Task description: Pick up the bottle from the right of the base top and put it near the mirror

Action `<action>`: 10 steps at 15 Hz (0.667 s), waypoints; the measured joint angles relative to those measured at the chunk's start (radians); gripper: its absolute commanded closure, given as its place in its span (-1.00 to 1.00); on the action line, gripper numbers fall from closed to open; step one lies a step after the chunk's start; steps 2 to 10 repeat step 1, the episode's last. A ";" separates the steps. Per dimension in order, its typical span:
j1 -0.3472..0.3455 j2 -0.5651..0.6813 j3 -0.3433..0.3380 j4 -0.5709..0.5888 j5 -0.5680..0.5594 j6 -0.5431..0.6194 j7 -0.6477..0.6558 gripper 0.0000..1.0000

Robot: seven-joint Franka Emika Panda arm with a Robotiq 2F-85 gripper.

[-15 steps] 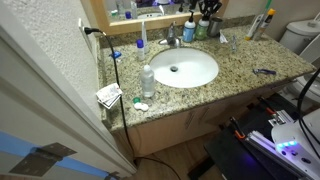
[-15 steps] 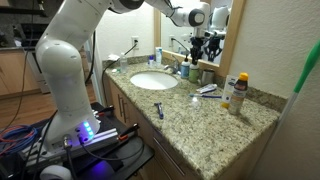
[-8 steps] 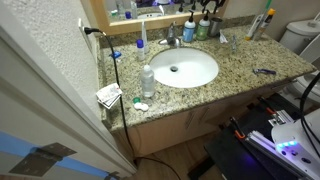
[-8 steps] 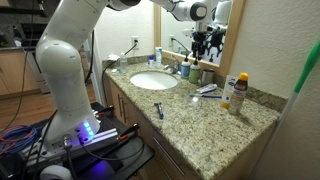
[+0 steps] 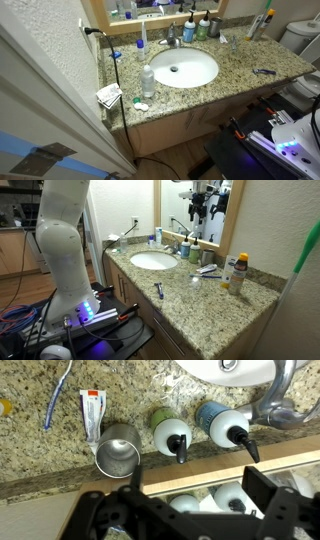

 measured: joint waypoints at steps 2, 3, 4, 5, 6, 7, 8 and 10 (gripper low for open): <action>0.001 0.005 0.000 0.002 0.000 0.001 0.000 -1.00; 0.001 0.005 0.000 0.002 0.000 0.001 0.000 -1.00; 0.001 0.005 0.000 0.002 0.000 0.001 0.000 -1.00; 0.001 0.005 0.000 0.002 0.000 0.001 0.000 -1.00; 0.001 0.005 0.000 0.002 0.000 0.001 0.000 -1.00; 0.001 0.005 0.000 0.002 0.000 0.001 0.000 -1.00; 0.001 0.005 0.000 0.002 0.000 0.001 0.000 -1.00; 0.001 0.005 0.000 0.002 0.000 0.001 0.000 -1.00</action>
